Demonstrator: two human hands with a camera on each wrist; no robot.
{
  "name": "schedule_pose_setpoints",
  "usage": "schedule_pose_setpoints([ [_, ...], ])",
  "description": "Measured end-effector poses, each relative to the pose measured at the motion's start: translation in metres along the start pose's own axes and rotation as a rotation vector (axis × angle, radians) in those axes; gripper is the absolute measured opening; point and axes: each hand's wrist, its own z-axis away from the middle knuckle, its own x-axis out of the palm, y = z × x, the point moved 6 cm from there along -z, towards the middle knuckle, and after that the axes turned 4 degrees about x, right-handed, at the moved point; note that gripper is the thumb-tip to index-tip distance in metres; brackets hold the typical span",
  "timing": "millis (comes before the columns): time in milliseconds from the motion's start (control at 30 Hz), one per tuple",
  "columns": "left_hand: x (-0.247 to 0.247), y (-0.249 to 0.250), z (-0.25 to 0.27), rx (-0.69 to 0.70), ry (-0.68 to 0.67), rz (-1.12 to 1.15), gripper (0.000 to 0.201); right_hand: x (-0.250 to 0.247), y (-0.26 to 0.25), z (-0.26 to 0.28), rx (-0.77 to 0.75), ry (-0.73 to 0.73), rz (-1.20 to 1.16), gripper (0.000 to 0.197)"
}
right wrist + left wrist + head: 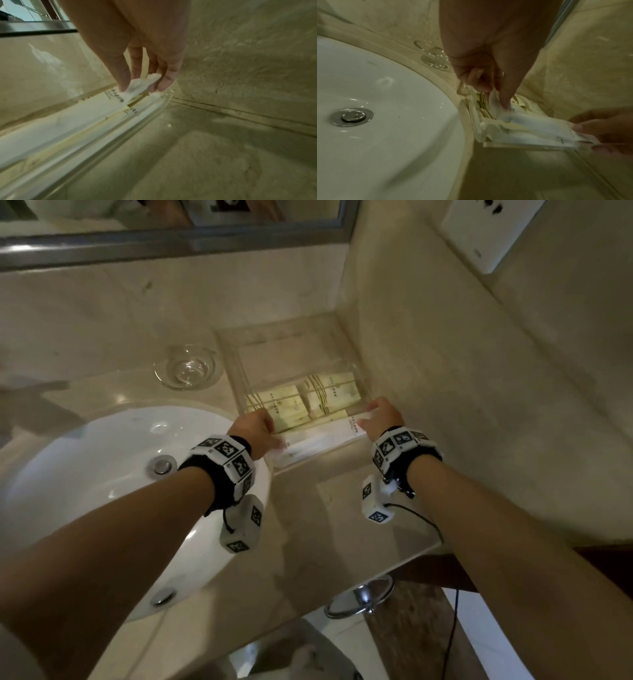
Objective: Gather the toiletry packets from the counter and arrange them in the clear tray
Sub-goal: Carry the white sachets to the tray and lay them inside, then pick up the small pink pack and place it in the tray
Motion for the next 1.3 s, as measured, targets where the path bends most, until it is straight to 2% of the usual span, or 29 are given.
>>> schedule_pose_setpoints([
  [200,0.009,-0.008,0.002,-0.001,-0.063,-0.157,0.018,0.016,0.003,-0.002,-0.062,-0.022,0.113,0.036],
  [300,0.011,-0.003,0.003,0.047,-0.087,-0.233,0.026,0.019,0.000,0.001,-0.105,-0.021,0.161,0.037],
  [367,0.005,-0.001,0.006,0.077,-0.043,-0.218,0.028,0.016,-0.006,0.006,-0.115,0.009,0.184,0.037],
  [500,-0.022,-0.005,0.016,0.092,0.080,-0.105,0.020,0.010,-0.031,0.019,-0.160,0.091,0.110,0.031],
  [633,-0.063,-0.021,0.034,0.023,0.209,0.009,0.020,0.028,-0.081,0.043,-0.281,0.014,0.012,0.026],
  [833,-0.138,-0.100,0.079,-0.131,0.385,0.175,0.013,0.098,-0.188,0.112,-0.512,-0.155,-0.093,0.023],
  [1000,-0.192,-0.190,0.146,-0.277,0.545,0.248,0.011,0.184,-0.262,0.196,-0.678,-0.421,-0.106,0.021],
  [1100,-0.216,-0.246,0.192,-0.387,0.618,0.270,0.011,0.236,-0.288,0.245,-0.727,-0.572,-0.046,0.016],
  [1167,-0.226,-0.281,0.221,-0.461,0.662,0.290,0.016,0.267,-0.299,0.272,-0.767,-0.644,0.014,0.019],
  [1300,-0.236,-0.353,0.284,-0.615,0.731,0.326,0.018,0.326,-0.317,0.321,-0.846,-0.723,0.192,0.020],
])
